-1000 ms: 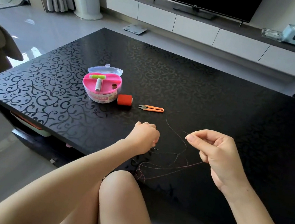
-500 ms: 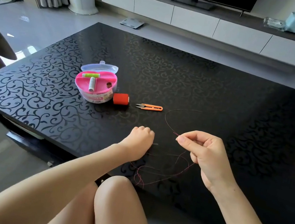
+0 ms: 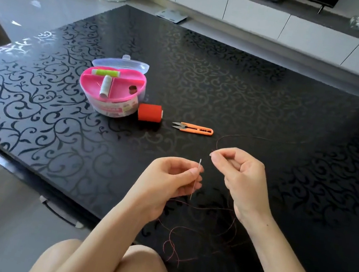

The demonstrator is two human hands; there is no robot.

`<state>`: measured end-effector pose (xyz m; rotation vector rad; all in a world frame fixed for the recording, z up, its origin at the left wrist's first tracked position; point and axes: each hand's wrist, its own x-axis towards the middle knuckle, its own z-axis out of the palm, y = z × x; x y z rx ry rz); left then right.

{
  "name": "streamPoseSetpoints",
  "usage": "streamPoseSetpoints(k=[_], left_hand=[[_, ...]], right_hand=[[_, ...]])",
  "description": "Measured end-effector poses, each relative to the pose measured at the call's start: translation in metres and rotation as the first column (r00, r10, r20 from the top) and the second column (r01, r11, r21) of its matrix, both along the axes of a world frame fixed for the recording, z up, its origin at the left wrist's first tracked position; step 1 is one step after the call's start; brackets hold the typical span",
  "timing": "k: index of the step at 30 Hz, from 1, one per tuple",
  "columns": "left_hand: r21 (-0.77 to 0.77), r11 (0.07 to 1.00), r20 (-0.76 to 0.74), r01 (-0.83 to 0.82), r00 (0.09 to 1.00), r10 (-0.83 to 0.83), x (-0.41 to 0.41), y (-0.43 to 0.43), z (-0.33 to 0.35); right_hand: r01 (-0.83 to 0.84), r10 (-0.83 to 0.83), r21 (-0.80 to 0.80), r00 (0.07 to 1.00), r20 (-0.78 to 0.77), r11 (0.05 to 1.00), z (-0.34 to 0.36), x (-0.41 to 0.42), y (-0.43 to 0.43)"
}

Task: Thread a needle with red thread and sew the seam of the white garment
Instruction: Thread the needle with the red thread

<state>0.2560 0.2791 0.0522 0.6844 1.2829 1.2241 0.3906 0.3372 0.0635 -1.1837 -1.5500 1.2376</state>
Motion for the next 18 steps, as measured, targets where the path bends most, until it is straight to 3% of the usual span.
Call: streamPoseSetpoints(k=[18], left_hand=[[-0.064,0.997,0.035,-0.051,0.998,0.053,0.001,0.005,-0.005]], right_hand=[[-0.132,0.135,-0.047,0.989,0.062,0.990,-0.020,0.007,-0.002]])
